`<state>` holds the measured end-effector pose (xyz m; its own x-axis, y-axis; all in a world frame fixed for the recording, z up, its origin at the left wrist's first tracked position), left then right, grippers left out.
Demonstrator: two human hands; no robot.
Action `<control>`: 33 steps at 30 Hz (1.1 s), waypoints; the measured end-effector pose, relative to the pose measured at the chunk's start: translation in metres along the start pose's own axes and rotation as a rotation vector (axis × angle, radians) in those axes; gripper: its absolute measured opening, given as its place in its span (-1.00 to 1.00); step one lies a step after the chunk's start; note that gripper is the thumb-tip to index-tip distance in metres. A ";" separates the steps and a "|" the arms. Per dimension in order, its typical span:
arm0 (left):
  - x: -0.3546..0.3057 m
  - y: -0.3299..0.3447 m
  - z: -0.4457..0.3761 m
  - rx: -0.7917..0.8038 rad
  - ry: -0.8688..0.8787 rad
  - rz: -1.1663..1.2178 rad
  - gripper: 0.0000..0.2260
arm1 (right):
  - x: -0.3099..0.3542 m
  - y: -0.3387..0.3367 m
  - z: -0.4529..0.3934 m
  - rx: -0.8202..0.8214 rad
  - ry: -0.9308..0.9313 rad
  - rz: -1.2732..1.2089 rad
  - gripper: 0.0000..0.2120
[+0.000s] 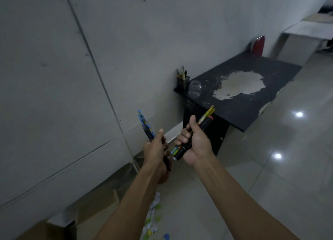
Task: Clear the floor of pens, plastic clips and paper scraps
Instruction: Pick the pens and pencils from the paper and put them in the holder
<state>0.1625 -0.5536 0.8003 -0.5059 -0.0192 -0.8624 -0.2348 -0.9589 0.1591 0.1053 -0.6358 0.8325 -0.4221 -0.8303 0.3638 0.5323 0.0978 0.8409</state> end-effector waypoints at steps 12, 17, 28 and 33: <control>-0.031 0.138 -0.159 0.084 -0.029 0.037 -0.61 | 0.122 0.002 -0.161 -0.139 -0.039 0.403 -0.63; -0.066 0.199 -0.225 0.052 -0.034 0.044 -0.61 | 0.162 0.024 -0.240 -0.196 0.013 0.480 -0.62; -0.140 0.288 -0.335 -0.053 0.047 -0.002 -0.68 | 0.240 0.092 -0.402 -0.213 -0.335 0.771 -0.57; -0.163 0.325 -0.392 -0.102 0.092 -0.040 -0.65 | 0.265 0.108 -0.512 -0.177 -0.323 0.743 -0.63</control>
<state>0.4942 -0.9735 0.8040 -0.4182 -0.0022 -0.9084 -0.1652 -0.9831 0.0784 0.4262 -1.1255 0.8141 -0.0901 -0.3823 0.9196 0.8520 0.4485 0.2700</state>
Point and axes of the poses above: each hand's wrist, its own z-axis away from the middle knuckle, its own y-axis out of the palm, x = y × z, the point moved 4 cm from there along -z, towards the middle knuckle, and after that the axes turned 12 degrees about -z, right-handed, at the moved point
